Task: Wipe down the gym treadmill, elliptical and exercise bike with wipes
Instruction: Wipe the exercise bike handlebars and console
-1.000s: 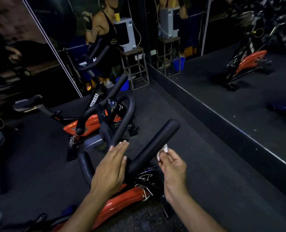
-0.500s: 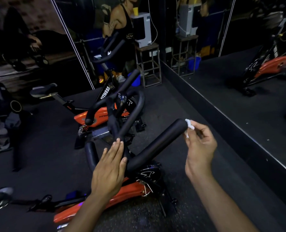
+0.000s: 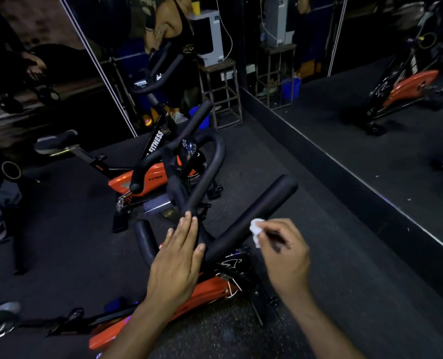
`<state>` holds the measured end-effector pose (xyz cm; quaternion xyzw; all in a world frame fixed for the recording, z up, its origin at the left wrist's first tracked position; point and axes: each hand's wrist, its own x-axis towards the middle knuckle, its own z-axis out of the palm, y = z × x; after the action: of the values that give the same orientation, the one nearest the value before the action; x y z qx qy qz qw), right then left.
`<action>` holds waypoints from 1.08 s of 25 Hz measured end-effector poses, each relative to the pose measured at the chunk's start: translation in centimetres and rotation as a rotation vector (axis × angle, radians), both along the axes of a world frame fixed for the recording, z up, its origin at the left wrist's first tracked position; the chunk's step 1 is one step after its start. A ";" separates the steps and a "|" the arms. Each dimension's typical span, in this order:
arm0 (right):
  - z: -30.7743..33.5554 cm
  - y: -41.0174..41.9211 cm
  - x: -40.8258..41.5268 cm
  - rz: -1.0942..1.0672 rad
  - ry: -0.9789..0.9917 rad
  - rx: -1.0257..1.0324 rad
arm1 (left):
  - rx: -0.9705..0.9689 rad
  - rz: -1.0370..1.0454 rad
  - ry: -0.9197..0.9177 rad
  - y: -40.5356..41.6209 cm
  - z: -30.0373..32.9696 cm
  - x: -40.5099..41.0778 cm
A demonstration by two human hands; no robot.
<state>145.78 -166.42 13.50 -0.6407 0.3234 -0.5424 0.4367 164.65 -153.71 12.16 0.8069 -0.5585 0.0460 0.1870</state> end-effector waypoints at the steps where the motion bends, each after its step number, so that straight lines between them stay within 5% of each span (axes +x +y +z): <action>1: 0.2 -0.7 0.0 -0.059 -0.173 0.195 | 0.024 -0.056 -0.029 0.5 0.2 0.7; 4: 0.1 -3.8 0.3 -0.134 -0.654 0.722 | 0.057 -0.132 -0.122 2.3 0.2 3.4; 6: 0.1 -4.3 1.8 -0.010 -0.710 0.836 | 0.042 -0.143 -0.096 3.6 -0.1 5.2; 12: 0.5 0.8 5.3 0.129 -0.818 0.851 | -0.032 -0.293 -0.027 4.9 -0.9 8.0; 19: -3.0 8.0 8.3 0.048 -0.573 0.903 | -0.021 -0.410 -0.041 5.3 -0.8 9.4; 27: -1.0 5.2 7.7 -0.315 -0.718 0.703 | 0.038 -0.544 -0.077 4.8 0.0 11.0</action>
<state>153.47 -161.18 12.50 -0.1732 0.4083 -0.6455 0.6218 175.63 -148.93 12.15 0.6284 -0.7620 0.0143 0.1560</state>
